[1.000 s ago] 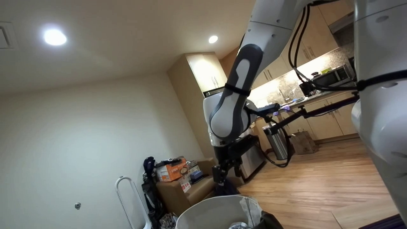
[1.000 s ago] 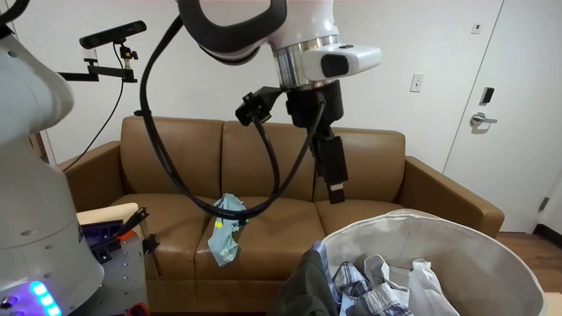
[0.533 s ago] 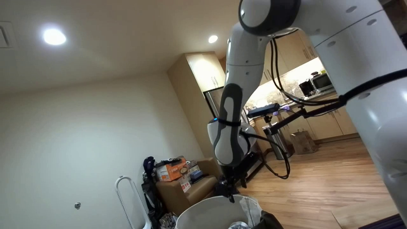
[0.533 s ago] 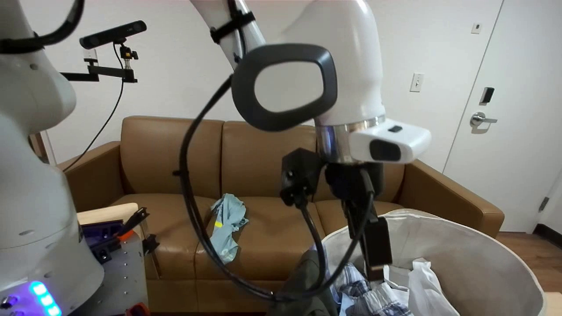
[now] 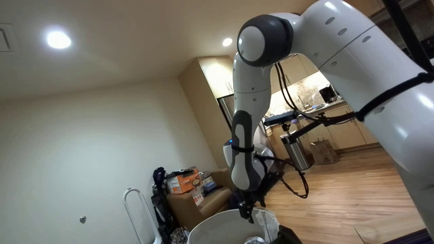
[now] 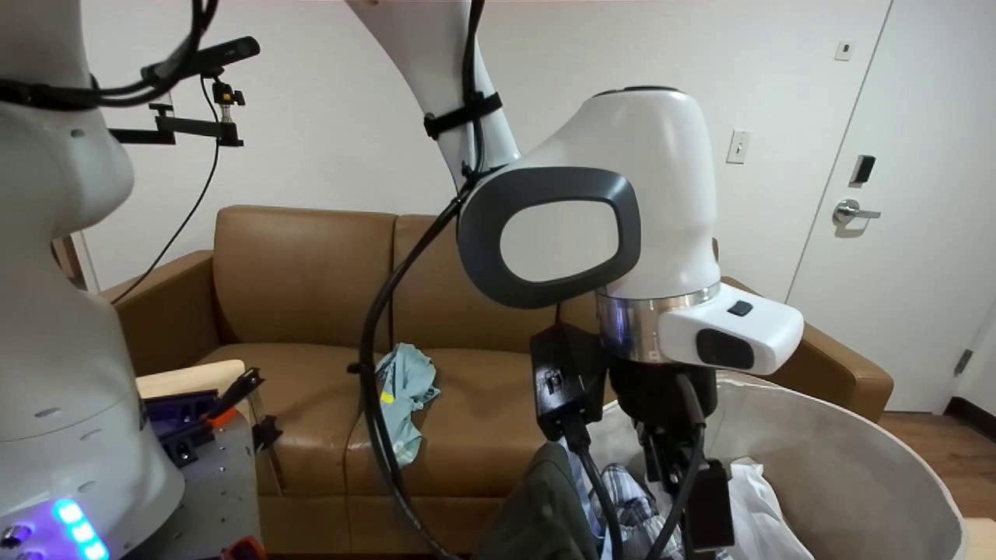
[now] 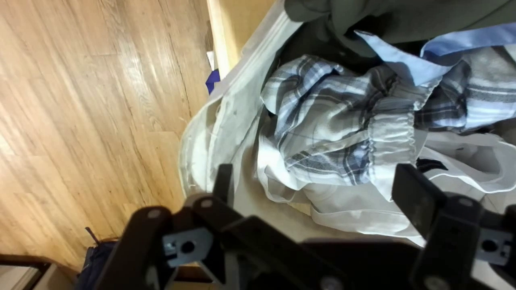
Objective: Take the clothes from the bag and put them on the couch
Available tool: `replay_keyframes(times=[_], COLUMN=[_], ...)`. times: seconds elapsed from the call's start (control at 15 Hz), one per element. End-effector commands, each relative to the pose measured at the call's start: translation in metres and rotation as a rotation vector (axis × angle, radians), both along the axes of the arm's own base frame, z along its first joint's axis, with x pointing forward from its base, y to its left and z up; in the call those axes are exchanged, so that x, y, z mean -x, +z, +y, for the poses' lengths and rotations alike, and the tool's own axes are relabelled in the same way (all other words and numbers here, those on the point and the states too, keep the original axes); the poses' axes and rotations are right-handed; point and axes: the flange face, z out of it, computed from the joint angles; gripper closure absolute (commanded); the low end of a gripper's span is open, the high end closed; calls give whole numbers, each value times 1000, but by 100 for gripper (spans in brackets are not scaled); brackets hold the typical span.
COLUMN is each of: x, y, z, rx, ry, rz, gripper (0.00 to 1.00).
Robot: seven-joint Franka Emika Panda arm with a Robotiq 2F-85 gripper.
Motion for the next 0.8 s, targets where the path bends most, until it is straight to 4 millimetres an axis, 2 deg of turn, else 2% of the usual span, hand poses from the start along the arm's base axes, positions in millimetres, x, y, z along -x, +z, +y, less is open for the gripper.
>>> replay_keyframes(times=[0.0, 0.27, 0.4, 0.73], x=[-21, -62, -73, -82], y=[-13, -53, -73, -121], z=[9, 19, 9, -25], rx=[-12, -72, -49, 10], ry=[51, 179, 233, 244], rz=[-66, -71, -18, 50], gripper=[0, 0, 0, 0])
